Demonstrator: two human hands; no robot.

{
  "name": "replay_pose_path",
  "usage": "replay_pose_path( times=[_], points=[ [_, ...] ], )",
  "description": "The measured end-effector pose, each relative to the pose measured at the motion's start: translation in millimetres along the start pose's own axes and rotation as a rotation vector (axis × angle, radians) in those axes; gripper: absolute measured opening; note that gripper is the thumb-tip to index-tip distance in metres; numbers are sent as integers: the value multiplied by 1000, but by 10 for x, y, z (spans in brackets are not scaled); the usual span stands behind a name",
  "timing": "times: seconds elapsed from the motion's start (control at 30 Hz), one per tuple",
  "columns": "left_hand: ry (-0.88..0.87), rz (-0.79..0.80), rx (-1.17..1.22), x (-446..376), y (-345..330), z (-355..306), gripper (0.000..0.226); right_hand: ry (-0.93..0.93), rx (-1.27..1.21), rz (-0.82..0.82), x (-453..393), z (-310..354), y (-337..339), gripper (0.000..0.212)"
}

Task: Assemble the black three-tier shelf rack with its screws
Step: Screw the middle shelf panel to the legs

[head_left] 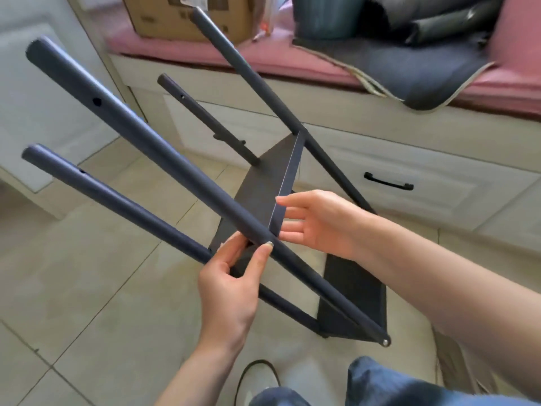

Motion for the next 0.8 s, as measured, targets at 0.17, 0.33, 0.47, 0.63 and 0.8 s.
replay_pose_path(
  times=[0.17,0.33,0.47,0.63,0.8],
  points=[
    [-198,-15,-186,59,-42,-379,23,41,-102,133,243,69,15,34],
    [-349,-5,-392,202,-278,-514,40,113,9,106,412,31,286,21],
    [-470,-34,-476,286,-529,-507,32,146,146,38,557,57,562,28],
    [-605,-56,-533,357,-806,-611,40,236,273,-7,746,73,891,34],
    [-674,-16,-594,403,-967,-658,40,338,377,46,925,12,1069,52]
  ],
)
Point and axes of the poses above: each hand's wrist, its own x-axis away from the middle knuckle, its own y-axis out of the back of the hand, z = x × y, the point moved 4 cm from there along -x, towards the middle knuckle, and after that the axes turned 8 degrees about -x, right-handed, at the moved point
